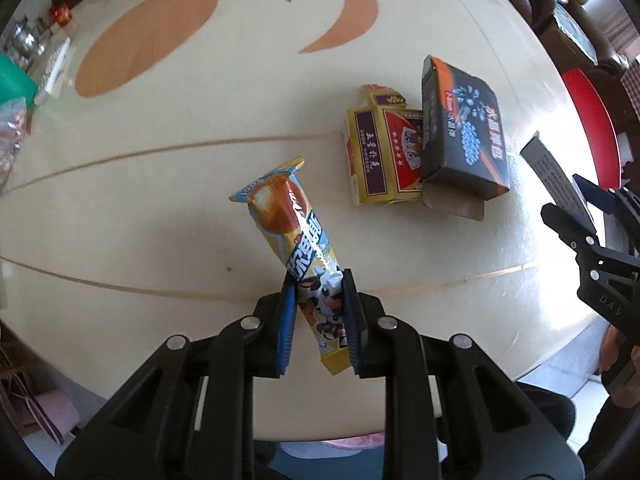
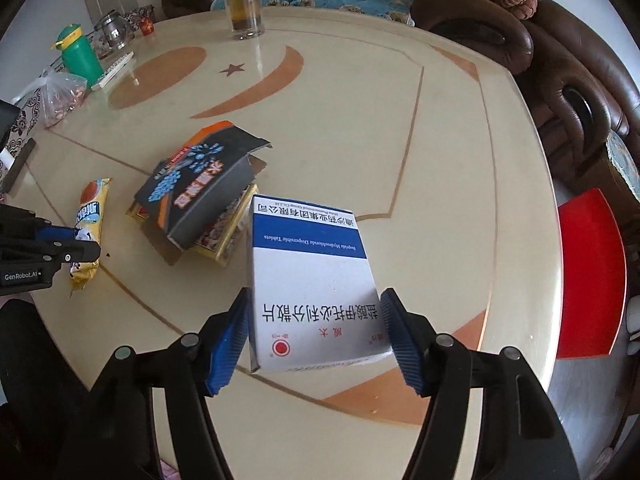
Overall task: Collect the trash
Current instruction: 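Grasp the snack packet with the left gripper while the right gripper grasps the blue-white medicine box, then carry the snack packet and medicine box with both grippers over the pink bin, then open both grippers to drop the packet and medicine box into the bin, then move both grippers back over the table toward the black box and card box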
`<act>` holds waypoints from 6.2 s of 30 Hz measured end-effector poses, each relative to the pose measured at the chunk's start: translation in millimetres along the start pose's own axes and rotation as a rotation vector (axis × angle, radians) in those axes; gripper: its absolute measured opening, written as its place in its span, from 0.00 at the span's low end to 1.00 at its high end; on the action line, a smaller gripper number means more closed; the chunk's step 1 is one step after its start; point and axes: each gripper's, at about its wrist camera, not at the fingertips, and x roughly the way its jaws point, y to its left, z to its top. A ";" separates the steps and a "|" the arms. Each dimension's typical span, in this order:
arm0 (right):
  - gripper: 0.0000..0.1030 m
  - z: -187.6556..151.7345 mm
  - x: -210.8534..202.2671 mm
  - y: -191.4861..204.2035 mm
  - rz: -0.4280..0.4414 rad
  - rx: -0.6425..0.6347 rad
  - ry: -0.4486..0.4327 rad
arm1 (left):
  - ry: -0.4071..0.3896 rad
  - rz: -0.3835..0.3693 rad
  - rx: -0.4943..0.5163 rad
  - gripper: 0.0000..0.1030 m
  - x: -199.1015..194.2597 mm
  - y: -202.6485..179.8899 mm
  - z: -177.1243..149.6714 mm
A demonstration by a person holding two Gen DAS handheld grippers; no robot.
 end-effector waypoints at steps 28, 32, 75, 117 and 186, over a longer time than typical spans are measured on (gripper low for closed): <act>0.61 -35.8 -122.6 59.0 -0.088 -0.071 -0.147 | -0.207 0.024 0.186 0.22 -130.0 -18.2 -73.4; 0.61 -49.9 -143.5 73.3 -0.094 -0.086 -0.163 | -0.223 0.024 0.222 0.22 -137.3 -17.6 -86.0; 0.61 -184.4 -133.0 162.6 -0.032 -0.113 -0.014 | -0.068 -0.083 0.425 0.22 -45.8 -35.0 -217.3; 0.62 -233.9 66.0 136.3 0.067 -0.048 0.363 | 0.365 -0.075 0.452 0.22 155.4 -60.2 -221.2; 0.78 83.7 -34.0 7.1 0.259 0.335 0.287 | -0.084 0.117 1.006 0.79 -48.6 -53.5 3.1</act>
